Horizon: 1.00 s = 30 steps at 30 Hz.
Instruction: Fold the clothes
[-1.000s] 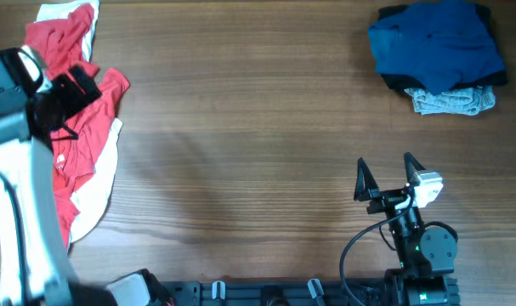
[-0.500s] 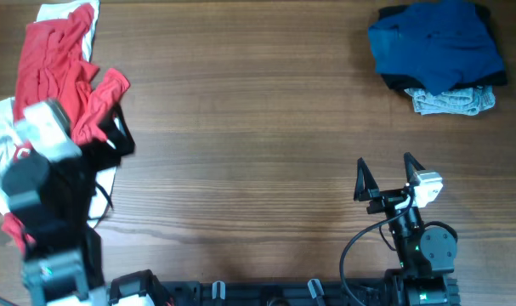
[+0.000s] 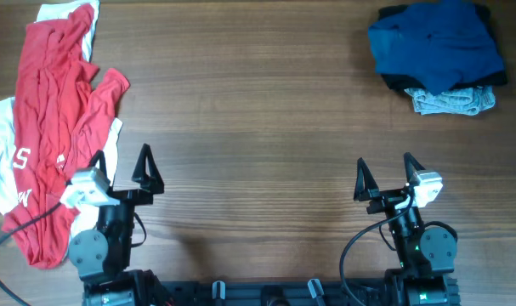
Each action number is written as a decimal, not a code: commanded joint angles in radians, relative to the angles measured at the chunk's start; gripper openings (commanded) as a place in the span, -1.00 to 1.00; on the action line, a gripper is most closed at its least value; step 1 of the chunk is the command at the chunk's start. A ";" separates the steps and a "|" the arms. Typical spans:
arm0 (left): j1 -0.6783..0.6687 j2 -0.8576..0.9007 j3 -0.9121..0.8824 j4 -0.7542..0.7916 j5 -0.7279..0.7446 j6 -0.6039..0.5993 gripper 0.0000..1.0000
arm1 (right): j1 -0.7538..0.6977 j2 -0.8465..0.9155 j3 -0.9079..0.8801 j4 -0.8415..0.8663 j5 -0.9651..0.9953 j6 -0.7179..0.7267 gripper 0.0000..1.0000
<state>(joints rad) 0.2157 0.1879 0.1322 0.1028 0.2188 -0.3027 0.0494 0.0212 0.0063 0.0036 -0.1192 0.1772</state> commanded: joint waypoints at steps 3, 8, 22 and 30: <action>-0.007 -0.085 -0.052 0.014 0.008 -0.020 1.00 | -0.003 -0.003 -0.001 0.004 -0.001 -0.014 1.00; -0.051 -0.161 -0.067 0.014 -0.038 -0.021 1.00 | -0.003 -0.003 -0.001 0.004 -0.001 -0.014 0.99; -0.070 -0.185 -0.126 0.113 -0.097 -0.021 0.99 | -0.003 -0.003 -0.001 0.004 -0.001 -0.014 0.99; -0.070 -0.185 -0.126 -0.029 -0.109 -0.020 1.00 | -0.003 -0.003 -0.001 0.004 -0.001 -0.014 0.99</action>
<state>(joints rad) 0.1513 0.0135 0.0116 0.1249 0.1257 -0.3138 0.0494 0.0212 0.0063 0.0036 -0.1192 0.1772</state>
